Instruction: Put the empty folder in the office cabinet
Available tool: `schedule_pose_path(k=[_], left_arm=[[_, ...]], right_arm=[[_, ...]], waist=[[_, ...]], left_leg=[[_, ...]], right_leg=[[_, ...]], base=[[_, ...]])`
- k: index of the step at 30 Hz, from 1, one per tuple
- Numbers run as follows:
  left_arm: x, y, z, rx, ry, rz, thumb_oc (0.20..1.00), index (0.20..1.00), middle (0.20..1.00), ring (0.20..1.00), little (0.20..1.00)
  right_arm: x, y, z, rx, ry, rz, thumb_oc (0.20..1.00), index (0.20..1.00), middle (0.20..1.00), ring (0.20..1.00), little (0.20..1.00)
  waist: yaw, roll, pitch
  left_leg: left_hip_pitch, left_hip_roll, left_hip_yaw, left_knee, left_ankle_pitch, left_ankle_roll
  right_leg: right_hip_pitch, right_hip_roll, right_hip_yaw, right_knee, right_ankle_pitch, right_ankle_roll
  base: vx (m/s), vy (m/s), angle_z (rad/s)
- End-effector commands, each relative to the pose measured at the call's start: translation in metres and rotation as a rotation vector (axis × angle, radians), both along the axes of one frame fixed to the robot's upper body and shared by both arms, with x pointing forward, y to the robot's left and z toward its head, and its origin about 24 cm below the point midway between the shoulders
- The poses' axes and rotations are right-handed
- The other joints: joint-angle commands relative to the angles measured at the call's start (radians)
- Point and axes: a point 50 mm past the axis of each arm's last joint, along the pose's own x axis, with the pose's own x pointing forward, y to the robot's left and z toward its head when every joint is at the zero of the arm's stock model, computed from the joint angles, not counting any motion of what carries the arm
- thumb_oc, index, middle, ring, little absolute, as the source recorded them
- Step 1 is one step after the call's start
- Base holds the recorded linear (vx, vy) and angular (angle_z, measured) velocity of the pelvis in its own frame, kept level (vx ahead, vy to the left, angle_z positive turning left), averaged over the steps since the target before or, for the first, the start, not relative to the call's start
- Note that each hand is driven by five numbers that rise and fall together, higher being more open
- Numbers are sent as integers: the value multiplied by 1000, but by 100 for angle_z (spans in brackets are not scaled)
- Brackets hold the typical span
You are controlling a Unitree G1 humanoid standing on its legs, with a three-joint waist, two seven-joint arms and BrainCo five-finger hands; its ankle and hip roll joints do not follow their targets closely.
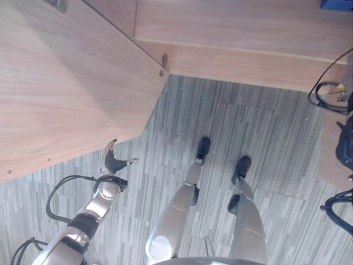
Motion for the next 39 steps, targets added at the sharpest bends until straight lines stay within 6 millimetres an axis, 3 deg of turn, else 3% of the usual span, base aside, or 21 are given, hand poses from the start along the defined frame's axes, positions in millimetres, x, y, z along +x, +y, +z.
schedule_pose_path(k=[1, 2, 3, 4, 5, 6, 7, 8, 9, 10, 11, 18, 19, 20, 21, 28, 30, 33, 35, 37, 39], left_arm=[[-34, 18, -37, 52, 154, 103, 1000, 1000, 1000, 1000, 1000], [-34, 18, -38, 54, 156, 103, 1000, 1000, 1000, 1000, 1000], [-42, 19, -49, 43, 215, 133, 1000, 1000, 1000, 1000, 1000], [-49, 20, -55, 41, 253, 151, 1000, 1000, 1000, 1000, 1000], [-53, 20, -60, 30, 282, 175, 1000, 1000, 1000, 1000, 1000], [-54, 21, -60, 31, 285, 176, 1000, 1000, 1000, 1000, 1000], [-62, 24, -69, 26, 345, 228, 1000, 1000, 1000, 1000, 1000], [-68, 28, -74, 22, 380, 267, 1000, 1000, 1000, 1000, 1000], [-68, 28, -74, 22, 381, 268, 1000, 1000, 1000, 1000, 1000], [-80, 34, -84, 19, 446, 336, 1000, 1000, 1000, 1000, 1000], [-81, 34, -84, 19, 449, 337, 1000, 1000, 1000, 1000, 1000], [-122, 28, -111, 28, 636, 381, 1000, 1000, 1000, 1000, 1000], [-130, 14, -117, 39, 650, 338, 1000, 1000, 1000, 1000, 1000], [-130, 14, -117, 39, 651, 338, 1000, 1000, 1000, 1000, 1000], [-163, 14, -128, 27, 736, 345, 1000, 1000, 1000, 1000, 1000], [-183, 15, -133, 61, 797, 330, 1000, 1000, 1000, 1000, 1000], [-190, 14, -136, 66, 830, 328, 1000, 1000, 1000, 1000, 1000], [-200, 15, -138, 68, 875, 345, 1000, 1000, 1000, 1000, 1000], [-202, 15, -139, 73, 883, 341, 1000, 1000, 1000, 1000, 1000], [-204, 15, -139, 102, 900, 327, 1000, 1000, 1000, 1000, 1000], [-206, 13, -140, 104, 909, 321, 1000, 1000, 1000, 1000, 1000]], right_arm=[[-1, 20, -98, -34, 210, 84, 200, 200, 200, 200, 200], [-1, 21, -99, -33, 211, 85, 200, 200, 200, 200, 200], [-10, 47, -162, 57, 287, 171, 200, 200, 200, 200, 200], [-19, 68, -195, 81, 335, 226, 200, 200, 200, 200, 200], [-33, 85, -227, 96, 381, 279, 200, 200, 200, 200, 200], [-34, 86, -228, 96, 384, 279, 200, 200, 200, 200, 200], [-69, 114, -278, 105, 475, 367, 200, 200, 200, 200, 200], [-90, 120, -298, 116, 517, 386, 200, 200, 200, 200, 200], [-90, 120, -299, 116, 518, 387, 200, 200, 200, 200, 200], [-123, 128, -325, 106, 579, 438, 200, 200, 200, 200, 200], [-124, 129, -325, 105, 582, 439, 200, 200, 200, 200, 200], [-201, 119, -376, 132, 800, 501, 200, 200, 200, 200, 200], [-217, 117, -385, 156, 854, 493, 435, 435, 435, 435, 435], [-218, 117, -385, 156, 855, 493, 824, 824, 824, 824, 824], [-229, 102, -387, 176, 868, 426, 1000, 1000, 1000, 1000, 1000], [-243, 90, -390, 203, 878, 349, 1000, 1000, 1000, 1000, 1000], [-243, 76, -384, 195, 853, 272, 1000, 1000, 1000, 1000, 1000], [-248, 36, -370, 125, 873, 98, 1000, 1000, 1000, 1000, 1000], [-251, 22, -364, 96, 893, 32, 1000, 1000, 1000, 1000, 1000], [-258, -16, -344, 35, 912, -168, 1000, 1000, 1000, 1000, 1000], [-263, -34, -332, -16, 925, -258, 1000, 1000, 1000, 1000, 1000]], waist=[[-19, -69, -94], [-21, -69, -90], [-46, -81, -85], [-62, -91, -80], [-82, -99, -81], [-84, -100, -80], [-129, -116, -90], [-157, -120, -98], [-158, -120, -98], [-207, -123, -132], [-208, -123, -130], [-291, -106, -241], [-297, -106, -258], [-297, -106, -257], [-285, -110, -263], [-289, -105, -273], [-300, -101, -283], [-317, -95, -296], [-318, -94, -298], [-323, -94, -309], [-323, -94, -313]], left_leg=[[148, 65, 24, -8, -181, -97], [151, 64, 24, -8, -175, -96], [229, 84, 33, -8, -197, -89], [277, 92, 40, -8, -203, -83], [317, 101, 48, -8, -217, -76], [319, 99, 48, -8, -213, -75], [397, 115, 68, -8, -232, -65], [436, 117, 77, -8, -240, -56], [434, 116, 77, -8, -237, -56], [497, 125, 101, -8, -248, -47], [502, 125, 102, -8, -249, -47], [699, 129, 154, -8, -298, -37], [738, 127, 164, -8, -315, -31], [741, 127, 164, -8, -316, -31], [765, 127, 159, -8, -321, -31], [810, 127, 170, -8, -338, -27], [825, 128, 178, -8, -346, -23], [841, 129, 185, -8, -356, -20], [845, 129, 186, -8, -360, -20], [854, 130, 185, -8, -368, -19], [860, 130, 182, -8, -372, -18]], right_leg=[[228, 10, -23, -260, 88, 20], [231, 9, -24, -260, 92, 20], [305, 23, -19, -260, 77, 11], [350, 27, -16, -260, 77, 8], [387, 35, -6, -260, 68, 2], [389, 34, -6, -260, 71, 2], [453, 48, 7, -254, 54, -5], [483, 53, 18, -248, 47, -9], [483, 52, 18, -249, 49, -9], [521, 57, 34, -229, 32, -13], [525, 57, 34, -229, 30, -13], [664, 71, 80, -162, -21, -29], [699, 71, 89, -165, -28, -31], [702, 71, 89, -166, -28, -31], [730, 72, 86, -170, -35, -31], [771, 76, 96, -175, -47, -31], [778, 79, 106, -174, -50, -30], [788, 81, 114, -173, -56, -31], [793, 81, 116, -174, -58, -30], [806, 80, 116, -179, -63, -30], [815, 80, 116, -183, -66, -30]], base=[[0, 0, 0], [70, -24, 4], [0, 0, 0], [95, 11, -6], [27, 18, -16], [88, 33, -25], [77, 54, -24], [83, 53, -20], [97, 103, -18], [55, 74, -26], [85, 104, -38], [90, 44, -34], [128, -6, -31], [128, -28, -30], [43, -26, -18], [18, -14, 1], [16, -3, -1], [33, -1, -11], [41, -2, -9], [50, -1, -11], [28, -1, -6]])
